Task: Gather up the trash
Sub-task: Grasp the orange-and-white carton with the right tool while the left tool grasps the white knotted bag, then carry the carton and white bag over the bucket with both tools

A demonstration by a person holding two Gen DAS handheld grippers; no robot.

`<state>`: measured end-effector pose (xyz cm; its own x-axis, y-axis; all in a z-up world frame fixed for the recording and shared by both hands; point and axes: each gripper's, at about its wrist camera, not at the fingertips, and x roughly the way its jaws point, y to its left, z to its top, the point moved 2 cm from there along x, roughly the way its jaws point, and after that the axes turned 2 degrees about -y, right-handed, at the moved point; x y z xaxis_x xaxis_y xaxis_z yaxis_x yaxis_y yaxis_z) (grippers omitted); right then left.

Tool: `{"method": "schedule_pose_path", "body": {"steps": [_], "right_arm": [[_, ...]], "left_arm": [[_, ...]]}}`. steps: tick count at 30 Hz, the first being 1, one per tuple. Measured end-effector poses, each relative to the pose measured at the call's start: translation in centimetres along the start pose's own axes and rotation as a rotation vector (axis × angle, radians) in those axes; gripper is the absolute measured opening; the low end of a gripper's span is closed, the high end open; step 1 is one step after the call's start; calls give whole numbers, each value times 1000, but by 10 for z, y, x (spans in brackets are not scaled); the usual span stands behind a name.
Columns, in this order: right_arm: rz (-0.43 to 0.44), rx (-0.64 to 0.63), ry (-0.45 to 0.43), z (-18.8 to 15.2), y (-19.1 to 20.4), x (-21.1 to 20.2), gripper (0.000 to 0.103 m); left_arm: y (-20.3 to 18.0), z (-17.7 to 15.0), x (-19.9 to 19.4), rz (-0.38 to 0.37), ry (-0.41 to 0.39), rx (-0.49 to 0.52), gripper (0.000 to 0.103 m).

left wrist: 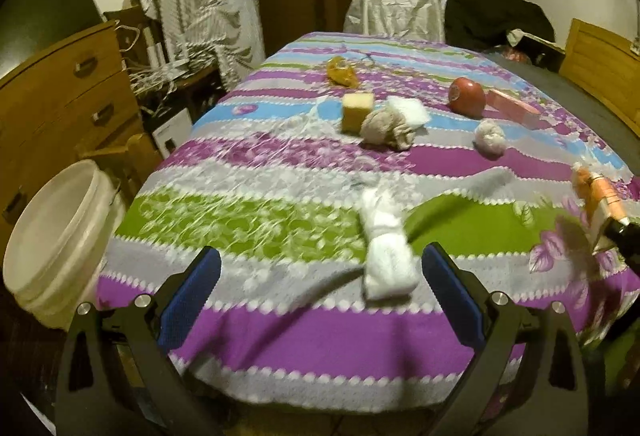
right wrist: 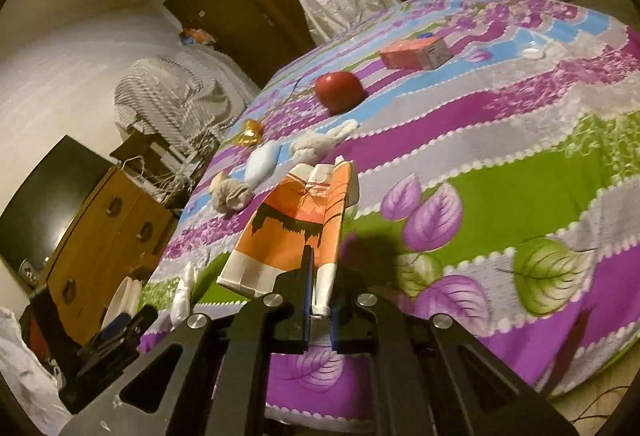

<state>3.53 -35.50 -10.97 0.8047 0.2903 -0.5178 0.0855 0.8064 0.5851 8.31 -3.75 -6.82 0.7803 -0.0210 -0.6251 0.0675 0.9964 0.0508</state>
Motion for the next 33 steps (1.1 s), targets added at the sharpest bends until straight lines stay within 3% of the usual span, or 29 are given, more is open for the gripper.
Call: {"method": "schedule_pose_path", "body": {"steps": [4, 5, 7, 9, 11, 14, 20, 27, 33], "right_arm": [[10, -26, 30, -7, 8, 10, 8], [11, -30, 35, -7, 8, 11, 8], [13, -38, 45, -9, 11, 13, 8], [13, -50, 48, -10, 15, 14, 8], [8, -78, 48, -11, 21, 14, 8], [13, -110, 59, -13, 33, 14, 8], [24, -200, 98, -27, 65, 16, 8], [8, -319, 137, -49, 102, 19, 8], [-12, -381, 172, -68, 118, 24, 8]], "left_arm": [[-10, 4, 24, -36, 20, 24, 96], [-11, 3, 30, -41, 36, 30, 85], [-15, -8, 54, -54, 143, 54, 70], [-15, -11, 49, -62, 97, 56, 61], [-15, -10, 42, -74, 79, 66, 26], [-3, -4, 26, -105, 57, 0, 25], [13, -10, -8, -89, 4, -21, 24], [34, -22, -32, -46, -49, -35, 24], [54, -25, -39, 5, -47, -61, 24]]}}
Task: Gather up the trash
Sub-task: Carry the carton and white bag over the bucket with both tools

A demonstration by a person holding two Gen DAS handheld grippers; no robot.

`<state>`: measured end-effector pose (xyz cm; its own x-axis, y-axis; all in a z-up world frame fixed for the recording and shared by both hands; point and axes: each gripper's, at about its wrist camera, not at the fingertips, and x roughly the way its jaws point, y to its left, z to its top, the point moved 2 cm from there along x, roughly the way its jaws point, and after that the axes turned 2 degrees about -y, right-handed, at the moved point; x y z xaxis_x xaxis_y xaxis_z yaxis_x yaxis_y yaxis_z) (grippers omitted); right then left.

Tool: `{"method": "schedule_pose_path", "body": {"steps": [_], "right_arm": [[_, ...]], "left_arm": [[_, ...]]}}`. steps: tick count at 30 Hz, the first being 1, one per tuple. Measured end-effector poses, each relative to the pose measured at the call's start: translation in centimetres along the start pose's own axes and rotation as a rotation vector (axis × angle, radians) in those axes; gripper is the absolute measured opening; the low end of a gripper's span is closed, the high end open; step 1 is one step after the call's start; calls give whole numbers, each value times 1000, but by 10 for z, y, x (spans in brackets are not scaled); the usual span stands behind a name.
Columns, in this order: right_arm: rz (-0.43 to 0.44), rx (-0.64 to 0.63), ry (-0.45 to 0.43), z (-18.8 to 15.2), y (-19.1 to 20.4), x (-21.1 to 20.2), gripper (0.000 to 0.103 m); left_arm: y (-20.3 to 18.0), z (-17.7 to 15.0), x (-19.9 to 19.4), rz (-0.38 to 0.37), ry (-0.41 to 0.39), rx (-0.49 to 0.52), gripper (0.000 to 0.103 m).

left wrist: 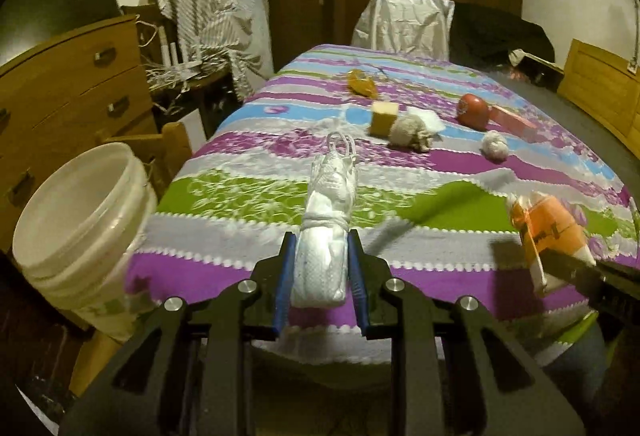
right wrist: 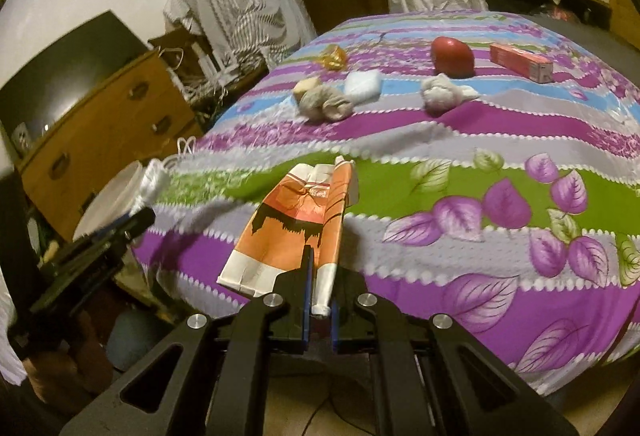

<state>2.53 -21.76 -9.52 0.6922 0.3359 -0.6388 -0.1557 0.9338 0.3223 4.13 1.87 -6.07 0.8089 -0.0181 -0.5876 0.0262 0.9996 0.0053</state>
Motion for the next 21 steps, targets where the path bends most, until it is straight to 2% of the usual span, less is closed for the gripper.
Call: {"method": "schedule_pose_path", "body": {"steps": [13, 21], "right_arm": [[-8, -100, 30, 5, 35, 13, 8], [70, -182, 11, 38, 87, 29, 8]], "left_arm": [[30, 5, -10, 91, -19, -22, 24], [70, 30, -22, 177, -72, -62, 24]]}}
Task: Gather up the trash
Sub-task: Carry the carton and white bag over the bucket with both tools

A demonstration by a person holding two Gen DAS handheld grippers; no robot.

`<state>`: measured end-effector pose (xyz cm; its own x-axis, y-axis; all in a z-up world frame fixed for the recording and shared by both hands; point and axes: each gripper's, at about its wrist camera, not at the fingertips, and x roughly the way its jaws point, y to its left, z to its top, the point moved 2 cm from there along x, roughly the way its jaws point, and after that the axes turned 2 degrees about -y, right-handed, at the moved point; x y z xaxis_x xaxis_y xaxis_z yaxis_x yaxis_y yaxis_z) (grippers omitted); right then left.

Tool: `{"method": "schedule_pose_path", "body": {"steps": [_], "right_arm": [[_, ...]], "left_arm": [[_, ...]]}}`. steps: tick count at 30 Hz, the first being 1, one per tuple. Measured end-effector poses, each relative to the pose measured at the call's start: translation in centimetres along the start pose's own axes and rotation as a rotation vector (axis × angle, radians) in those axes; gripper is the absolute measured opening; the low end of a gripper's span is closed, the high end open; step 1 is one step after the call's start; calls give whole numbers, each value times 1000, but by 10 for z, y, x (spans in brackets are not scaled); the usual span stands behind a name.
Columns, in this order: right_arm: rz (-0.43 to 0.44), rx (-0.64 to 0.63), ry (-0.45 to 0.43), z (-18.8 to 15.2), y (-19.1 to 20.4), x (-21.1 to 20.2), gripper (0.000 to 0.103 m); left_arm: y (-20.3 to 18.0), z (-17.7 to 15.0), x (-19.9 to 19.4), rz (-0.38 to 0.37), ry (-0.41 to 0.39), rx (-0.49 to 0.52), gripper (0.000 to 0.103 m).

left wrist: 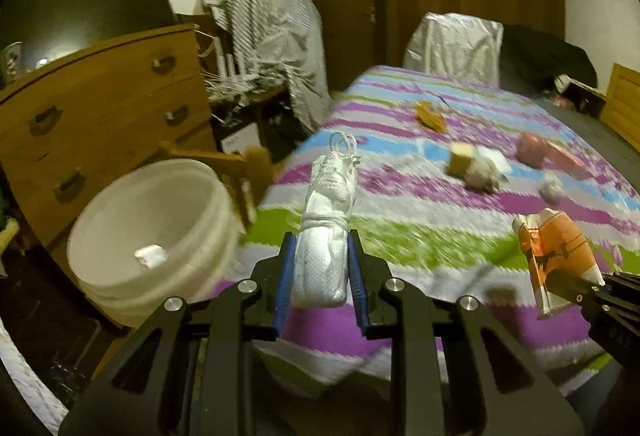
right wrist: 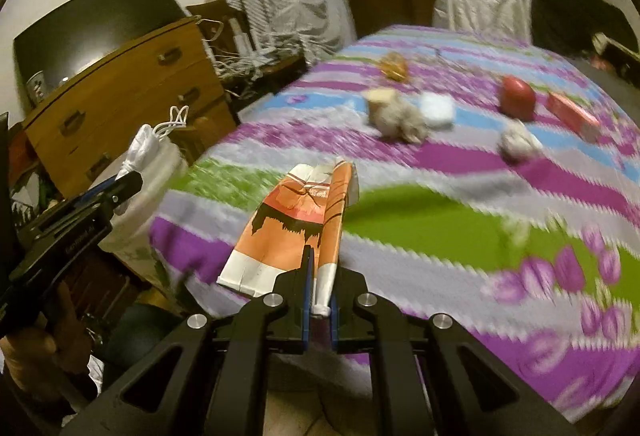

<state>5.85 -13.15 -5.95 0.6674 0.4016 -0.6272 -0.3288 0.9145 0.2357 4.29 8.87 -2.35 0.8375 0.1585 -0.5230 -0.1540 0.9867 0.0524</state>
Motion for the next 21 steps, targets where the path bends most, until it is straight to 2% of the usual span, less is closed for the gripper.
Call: {"method": "schedule_pose_path", "body": {"steps": [6, 12, 21], "right_arm": [[89, -86, -28, 46, 57, 16, 8], [174, -185, -24, 92, 132, 46, 8], [241, -280, 33, 130, 225, 94, 8]], "left_arm": [[52, 24, -1, 92, -33, -52, 24], [109, 39, -1, 181, -43, -104, 24], [177, 51, 2, 274, -37, -152, 24]]}}
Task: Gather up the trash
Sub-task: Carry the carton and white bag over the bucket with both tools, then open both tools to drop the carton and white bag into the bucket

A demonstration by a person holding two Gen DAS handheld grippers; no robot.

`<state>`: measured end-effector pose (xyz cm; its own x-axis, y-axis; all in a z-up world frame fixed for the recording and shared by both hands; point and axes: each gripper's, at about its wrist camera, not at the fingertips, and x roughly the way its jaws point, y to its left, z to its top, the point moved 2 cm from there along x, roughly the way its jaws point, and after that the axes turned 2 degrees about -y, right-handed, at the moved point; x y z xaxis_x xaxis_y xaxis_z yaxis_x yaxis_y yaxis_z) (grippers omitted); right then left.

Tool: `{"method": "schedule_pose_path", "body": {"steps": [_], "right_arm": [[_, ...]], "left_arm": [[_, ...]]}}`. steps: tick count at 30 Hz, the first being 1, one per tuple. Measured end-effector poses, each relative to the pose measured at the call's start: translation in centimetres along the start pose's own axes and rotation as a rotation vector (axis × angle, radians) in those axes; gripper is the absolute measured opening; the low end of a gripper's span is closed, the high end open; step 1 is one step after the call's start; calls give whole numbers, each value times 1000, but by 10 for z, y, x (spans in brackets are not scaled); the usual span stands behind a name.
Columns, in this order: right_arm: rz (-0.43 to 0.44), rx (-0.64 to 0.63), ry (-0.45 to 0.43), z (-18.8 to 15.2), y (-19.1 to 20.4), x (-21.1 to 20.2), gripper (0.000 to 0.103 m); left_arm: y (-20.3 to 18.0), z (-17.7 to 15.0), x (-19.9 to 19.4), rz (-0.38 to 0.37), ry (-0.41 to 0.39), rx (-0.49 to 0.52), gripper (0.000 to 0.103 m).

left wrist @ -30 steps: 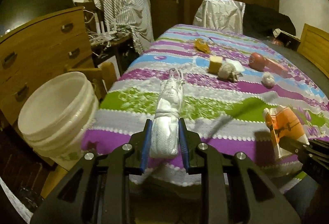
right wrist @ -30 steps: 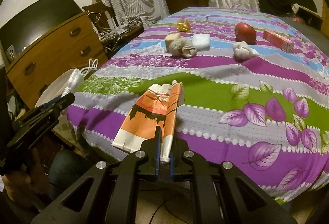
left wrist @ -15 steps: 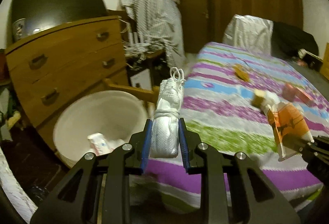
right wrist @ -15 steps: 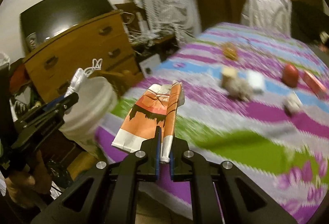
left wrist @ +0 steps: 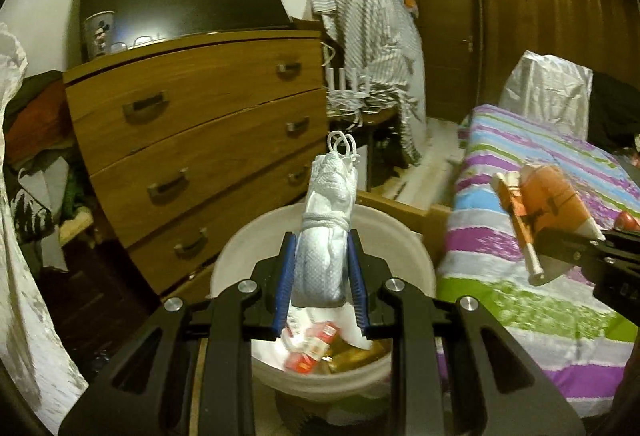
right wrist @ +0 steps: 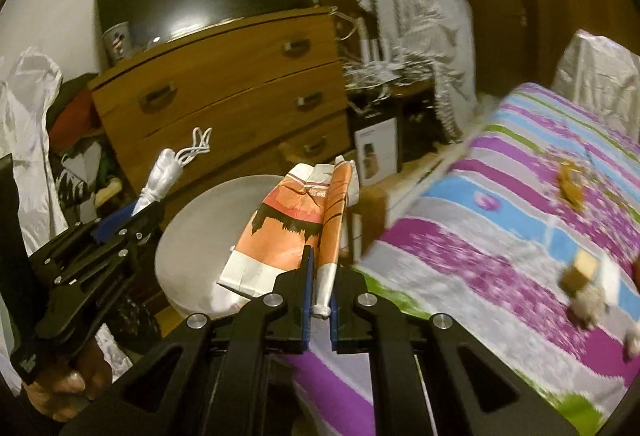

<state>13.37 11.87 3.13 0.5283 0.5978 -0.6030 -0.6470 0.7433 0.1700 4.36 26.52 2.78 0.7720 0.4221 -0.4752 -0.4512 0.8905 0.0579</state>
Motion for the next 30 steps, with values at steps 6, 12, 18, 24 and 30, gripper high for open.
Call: {"method": "schedule_pose_path", "body": {"steps": [6, 12, 18, 24, 30], "right_arm": [[29, -58, 47, 21, 37, 35, 8], [33, -84, 73, 27, 50, 52, 8], [35, -109, 94, 30, 59, 64, 8], [30, -124, 108, 30, 61, 73, 8], [31, -135, 115, 33, 65, 78, 8]], "left_arm": [[23, 2, 12, 31, 13, -28, 24], [36, -3, 23, 41, 37, -45, 24], [44, -5, 32, 42, 53, -61, 24], [48, -7, 38, 48, 62, -63, 24], [49, -8, 42, 47, 68, -63, 24]]}}
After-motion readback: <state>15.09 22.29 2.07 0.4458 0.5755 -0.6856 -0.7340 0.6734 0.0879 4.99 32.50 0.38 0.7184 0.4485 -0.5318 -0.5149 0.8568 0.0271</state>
